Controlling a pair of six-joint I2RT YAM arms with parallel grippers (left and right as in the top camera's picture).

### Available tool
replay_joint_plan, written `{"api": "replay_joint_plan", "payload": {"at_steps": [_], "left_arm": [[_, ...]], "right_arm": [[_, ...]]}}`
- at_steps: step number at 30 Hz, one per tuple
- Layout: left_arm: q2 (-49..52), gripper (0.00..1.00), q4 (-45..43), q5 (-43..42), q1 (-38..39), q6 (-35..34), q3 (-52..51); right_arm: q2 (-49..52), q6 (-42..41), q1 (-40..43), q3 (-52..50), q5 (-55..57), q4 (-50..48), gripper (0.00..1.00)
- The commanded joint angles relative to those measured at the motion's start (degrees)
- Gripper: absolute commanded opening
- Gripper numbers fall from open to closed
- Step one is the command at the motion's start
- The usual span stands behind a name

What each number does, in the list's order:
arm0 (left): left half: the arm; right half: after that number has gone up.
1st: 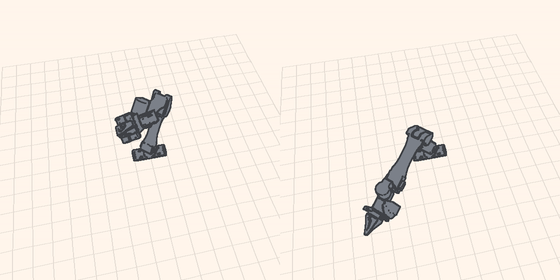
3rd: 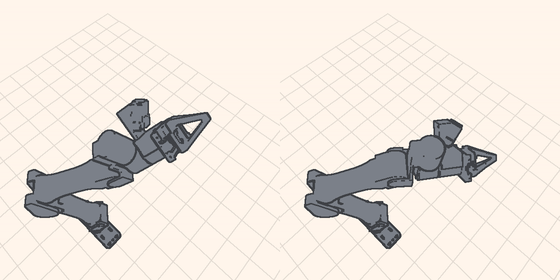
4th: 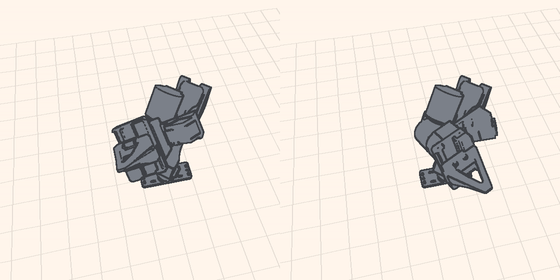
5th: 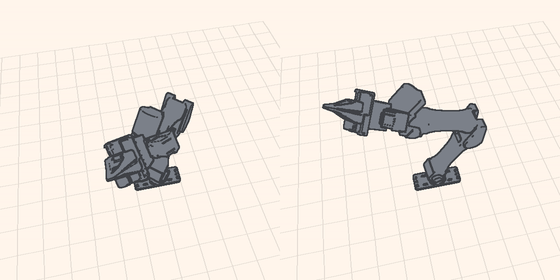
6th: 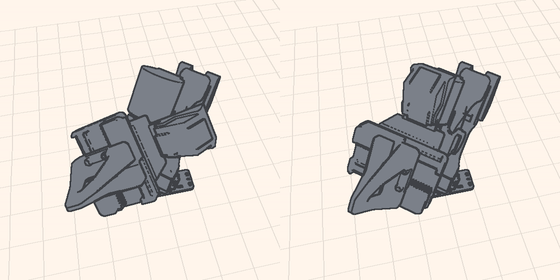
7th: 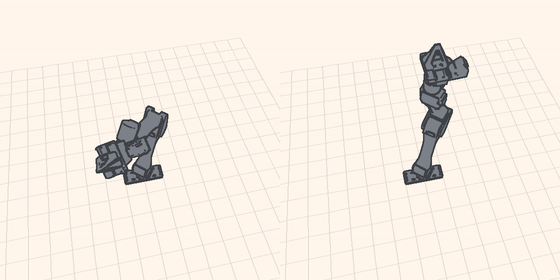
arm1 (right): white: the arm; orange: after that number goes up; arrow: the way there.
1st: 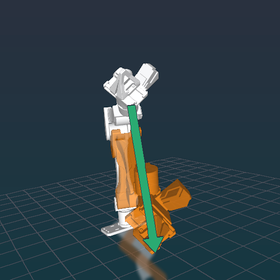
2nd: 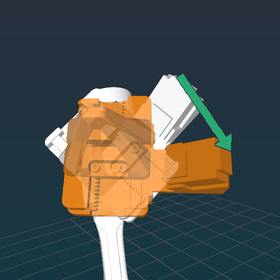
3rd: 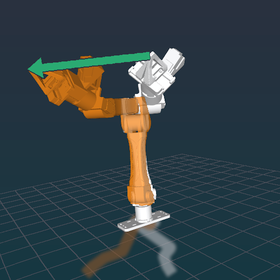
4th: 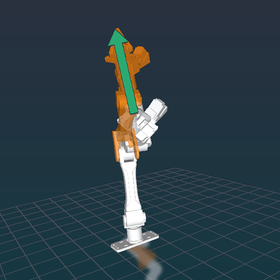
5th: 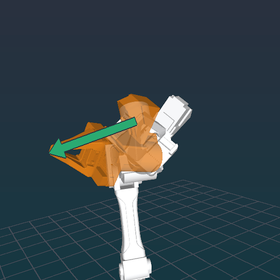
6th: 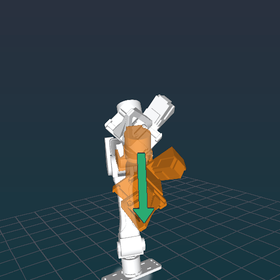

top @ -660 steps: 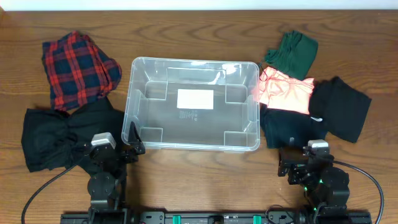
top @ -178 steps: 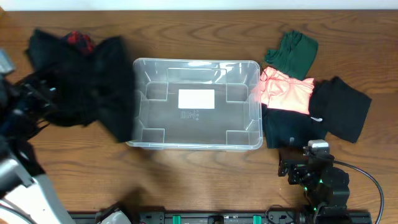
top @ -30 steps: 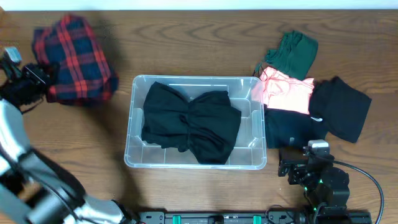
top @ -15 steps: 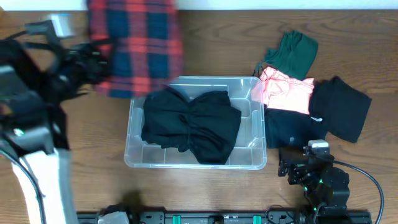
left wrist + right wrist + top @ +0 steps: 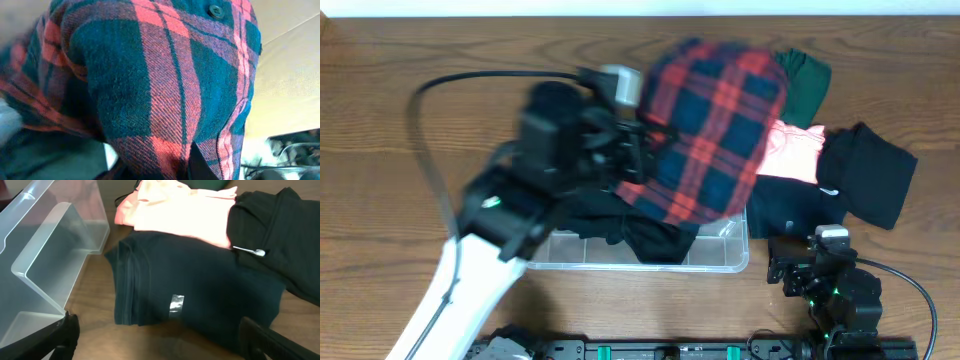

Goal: Pack container
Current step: 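Lift the plaid shirt with the left gripper over the container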

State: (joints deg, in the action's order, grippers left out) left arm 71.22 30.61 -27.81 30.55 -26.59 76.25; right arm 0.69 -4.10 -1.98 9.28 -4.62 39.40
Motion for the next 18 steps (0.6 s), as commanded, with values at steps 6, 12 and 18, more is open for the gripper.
{"api": "replay_joint_plan", "payload": {"at_steps": [6, 12, 18], "left_arm": [[9.2, 0.06, 3.9, 12.5, 4.0, -2.1, -0.3], [11.0, 0.06, 15.3, 29.1, 3.7, -2.5, -0.5], [11.0, 0.06, 22.8, 37.6, 0.6, -3.1, -2.9]], "right_arm": [[-0.3, -0.6, 0.4, -0.1, 0.1, 0.5, 0.99], [-0.3, -0.6, 0.4, -0.1, 0.1, 0.5, 0.99], [-0.3, -0.6, 0.4, -0.1, 0.1, 0.5, 0.99]]}}
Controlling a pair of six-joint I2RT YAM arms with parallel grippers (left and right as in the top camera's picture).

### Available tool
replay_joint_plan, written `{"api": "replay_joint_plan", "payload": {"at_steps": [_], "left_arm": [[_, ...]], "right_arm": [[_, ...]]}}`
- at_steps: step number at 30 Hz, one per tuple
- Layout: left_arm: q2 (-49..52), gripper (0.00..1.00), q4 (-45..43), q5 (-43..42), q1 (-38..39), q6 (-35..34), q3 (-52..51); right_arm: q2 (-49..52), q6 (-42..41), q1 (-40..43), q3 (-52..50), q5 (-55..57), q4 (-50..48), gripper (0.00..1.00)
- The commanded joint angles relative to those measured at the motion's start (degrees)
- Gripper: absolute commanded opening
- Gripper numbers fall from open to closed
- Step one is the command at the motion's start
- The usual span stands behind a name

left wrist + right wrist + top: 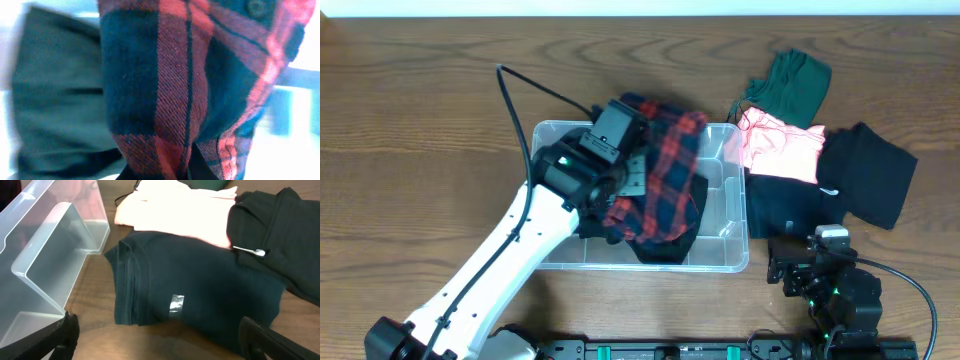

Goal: Pack container
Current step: 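Lift the plaid shirt with the left gripper over the container, then lower the plaid shirt onto the black garment and press it flat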

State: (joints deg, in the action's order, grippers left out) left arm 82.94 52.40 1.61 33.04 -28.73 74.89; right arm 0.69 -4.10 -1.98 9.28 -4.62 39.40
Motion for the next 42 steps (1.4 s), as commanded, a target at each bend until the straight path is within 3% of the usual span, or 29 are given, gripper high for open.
{"api": "replay_joint_plan", "payload": {"at_steps": [1, 10, 13, 15, 16, 17, 23, 26, 29, 32, 37, 42], "left_arm": [[-0.7, 0.06, 1.1, 8.3, -2.6, -0.9, -2.8], [-0.7, 0.06, -2.4, 8.3, -7.3, -4.7, -20.3], [-0.7, 0.13, -2.8, 8.4, -7.3, -5.0, -22.3], [-0.7, 0.34, -2.7, 8.6, -7.4, -4.9, -22.0], [-0.8, 0.65, -2.2, 8.6, -7.4, -4.0, -21.4], [-0.9, 0.77, -1.3, 8.6, -7.4, -3.5, -20.6], [-4.2, 0.9, 7.1, 13.2, -7.4, -2.7, -11.3], [-7.1, 0.93, 7.5, 13.5, -7.4, 0.0, -5.5], [-9.3, 0.93, 1.9, 11.7, -7.4, 3.3, -3.6], [-8.8, 0.86, -5.0, 11.0, -7.4, 6.2, -4.2], [-2.6, 0.79, -14.2, 10.5, -7.4, 8.4, -7.4], [9.5, 0.77, -17.9, 3.3, -7.3, 10.1, -8.0]], "right_arm": [[-0.3, -0.6, 0.4, -0.1, 0.1, 0.5, 0.99], [-0.3, -0.6, 0.4, -0.1, 0.1, 0.5, 0.99], [-0.3, -0.6, 0.4, -0.1, 0.1, 0.5, 0.99], [-0.3, -0.6, 0.4, -0.1, 0.1, 0.5, 0.99], [-0.3, -0.6, 0.4, -0.1, 0.1, 0.5, 0.99], [-0.3, -0.6, 0.4, -0.1, 0.1, 0.5, 0.99], [-0.3, -0.6, 0.4, -0.1, 0.1, 0.5, 0.99], [-0.3, -0.6, 0.4, -0.1, 0.1, 0.5, 0.99], [-0.3, -0.6, 0.4, -0.1, 0.1, 0.5, 0.99], [-0.3, -0.6, 0.4, -0.1, 0.1, 0.5, 0.99], [-0.3, -0.6, 0.4, -0.1, 0.1, 0.5, 0.99], [-0.3, -0.6, 0.4, -0.1, 0.1, 0.5, 0.99]]}}
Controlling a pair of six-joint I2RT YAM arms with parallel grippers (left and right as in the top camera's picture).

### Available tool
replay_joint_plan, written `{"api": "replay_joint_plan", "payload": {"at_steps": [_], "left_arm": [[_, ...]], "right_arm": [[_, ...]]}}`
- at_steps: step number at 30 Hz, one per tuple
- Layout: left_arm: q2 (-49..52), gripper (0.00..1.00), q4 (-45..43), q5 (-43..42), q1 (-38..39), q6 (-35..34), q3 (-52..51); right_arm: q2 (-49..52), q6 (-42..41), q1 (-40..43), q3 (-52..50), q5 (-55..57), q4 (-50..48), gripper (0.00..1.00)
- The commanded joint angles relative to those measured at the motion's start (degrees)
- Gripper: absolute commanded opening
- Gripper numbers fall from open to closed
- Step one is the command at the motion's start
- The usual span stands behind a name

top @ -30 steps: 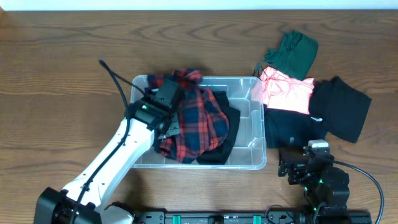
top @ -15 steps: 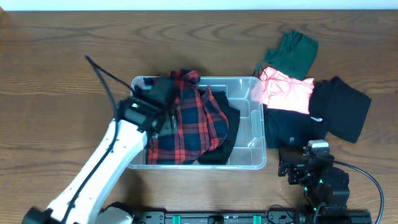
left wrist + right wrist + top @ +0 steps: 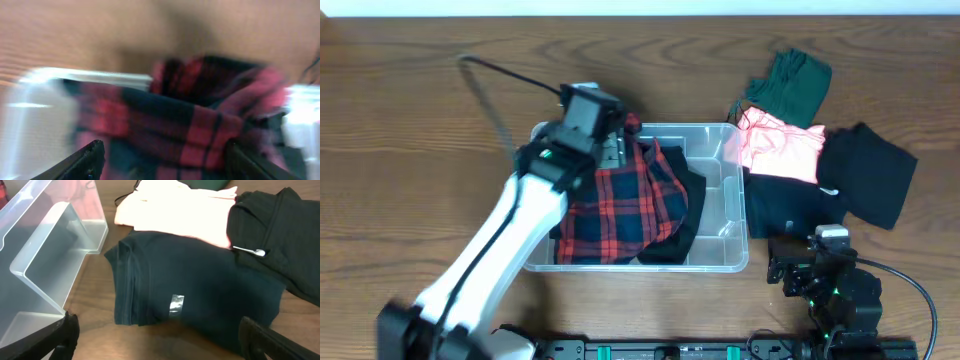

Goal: Pack container
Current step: 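Lower the plaid shirt onto the black garment and press it flat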

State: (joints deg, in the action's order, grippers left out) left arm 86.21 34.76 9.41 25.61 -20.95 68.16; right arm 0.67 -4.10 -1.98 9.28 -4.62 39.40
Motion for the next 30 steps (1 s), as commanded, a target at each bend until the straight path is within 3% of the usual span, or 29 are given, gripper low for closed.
{"api": "replay_joint_plan", "payload": {"at_steps": [1, 8, 11, 15, 22, 30], "left_arm": [[8.5, 0.77, -0.2, -5.4, 0.2, 2.3, -1.3], [22.1, 0.77, 1.9, -9.2, 0.2, 2.3, -1.3], [23.0, 0.77, 2.1, -9.2, 0.2, 2.3, -1.2], [18.9, 0.77, 3.1, -9.2, 0.2, 2.3, 0.5], [3.0, 0.78, 7.4, -9.2, 0.2, 2.3, 3.9], [-9.3, 0.78, 21.3, -10.9, 0.3, -0.2, 3.7]], "right_arm": [[-0.3, -0.6, 0.4, -0.1, 0.1, 0.5, 0.99], [-0.3, -0.6, 0.4, -0.1, 0.1, 0.5, 0.99], [-0.3, -0.6, 0.4, -0.1, 0.1, 0.5, 0.99], [-0.3, -0.6, 0.4, -0.1, 0.1, 0.5, 0.99], [-0.3, -0.6, 0.4, -0.1, 0.1, 0.5, 0.99], [-0.3, -0.6, 0.4, -0.1, 0.1, 0.5, 0.99]]}}
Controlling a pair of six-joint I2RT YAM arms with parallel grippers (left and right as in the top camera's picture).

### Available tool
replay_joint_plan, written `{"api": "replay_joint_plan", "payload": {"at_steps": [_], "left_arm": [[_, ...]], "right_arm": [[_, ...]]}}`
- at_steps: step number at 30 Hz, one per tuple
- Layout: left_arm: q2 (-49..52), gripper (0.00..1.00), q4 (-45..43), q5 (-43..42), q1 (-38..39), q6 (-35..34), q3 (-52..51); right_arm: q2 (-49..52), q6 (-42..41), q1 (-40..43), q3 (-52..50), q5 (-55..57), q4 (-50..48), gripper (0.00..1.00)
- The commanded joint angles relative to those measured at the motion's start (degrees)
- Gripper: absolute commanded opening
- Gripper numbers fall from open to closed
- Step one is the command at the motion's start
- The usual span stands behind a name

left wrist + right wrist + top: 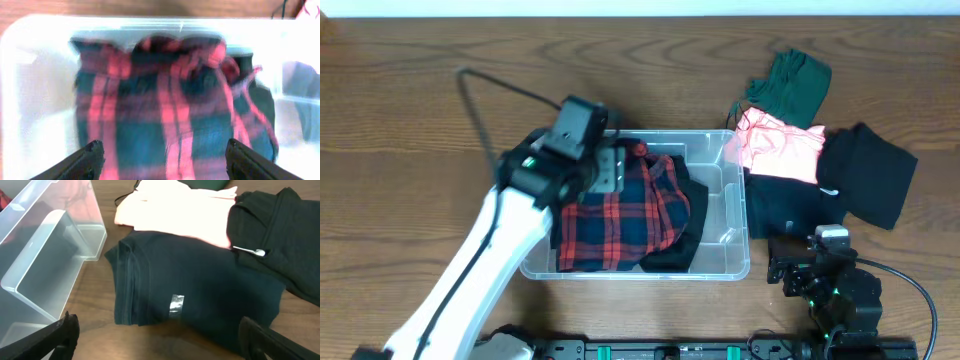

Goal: Pack container
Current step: 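Lower the plaid shirt onto the black garment and press it flat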

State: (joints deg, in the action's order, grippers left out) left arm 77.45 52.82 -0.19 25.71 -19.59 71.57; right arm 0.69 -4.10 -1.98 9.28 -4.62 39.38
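Observation:
A clear plastic container [728,262] stands mid-table. Inside it lies a red-and-blue plaid shirt [625,215] on top of a dark garment [688,230]. My left gripper [162,161] hangs open just above the plaid shirt [165,115], holding nothing. To the right of the container lie a dark folded garment [785,208], a pink one [782,148], a green one [790,80] and a black one [868,172]. My right gripper [159,339] stands open near the table's front, facing the dark folded garment [195,295].
The container's near right corner [45,270] shows at the left of the right wrist view. A black cable [480,90] loops from the left arm over the table at the left.
The left gripper has drawn back a little toward the front over the container. The plaid shirt lies flatter in the container. The right arm is unchanged.
The left gripper first held the plaid shirt up over the container. Then it was lowering into the container, shirt still in the jaws. By a second ago the shirt lay in the container with the jaws open, and it remains there.

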Motion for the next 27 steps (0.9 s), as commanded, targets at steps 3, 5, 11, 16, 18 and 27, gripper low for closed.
{"api": "replay_joint_plan", "payload": {"at_steps": [3, 5, 11, 16, 18, 27], "left_arm": [[-0.4, 0.78, 6.8, -5.3, 0.8, -1.7, -1.3], [0.0, 0.78, 6.9, -7.2, 1.9, -1.9, -4.2], [1.8, 0.78, 1.1, -7.1, 3.6, -5.1, -16.1], [5.9, 0.88, -8.9, -7.1, 3.5, -6.4, -26.0], [8.2, 0.89, -11.1, -7.1, 3.5, -6.4, -26.6], [9.3, 0.89, -10.1, -7.1, 1.7, -6.4, -18.9]], "right_arm": [[-0.3, -0.6, 0.4, -0.1, 0.1, 0.5, 0.99], [-0.3, -0.6, 0.4, -0.1, 0.1, 0.5, 0.99], [-0.3, -0.6, 0.4, -0.1, 0.1, 0.5, 0.99], [-0.3, -0.6, 0.4, -0.1, 0.1, 0.5, 0.99], [-0.3, -0.6, 0.4, -0.1, 0.1, 0.5, 0.99], [-0.3, -0.6, 0.4, -0.1, 0.1, 0.5, 0.99]]}}
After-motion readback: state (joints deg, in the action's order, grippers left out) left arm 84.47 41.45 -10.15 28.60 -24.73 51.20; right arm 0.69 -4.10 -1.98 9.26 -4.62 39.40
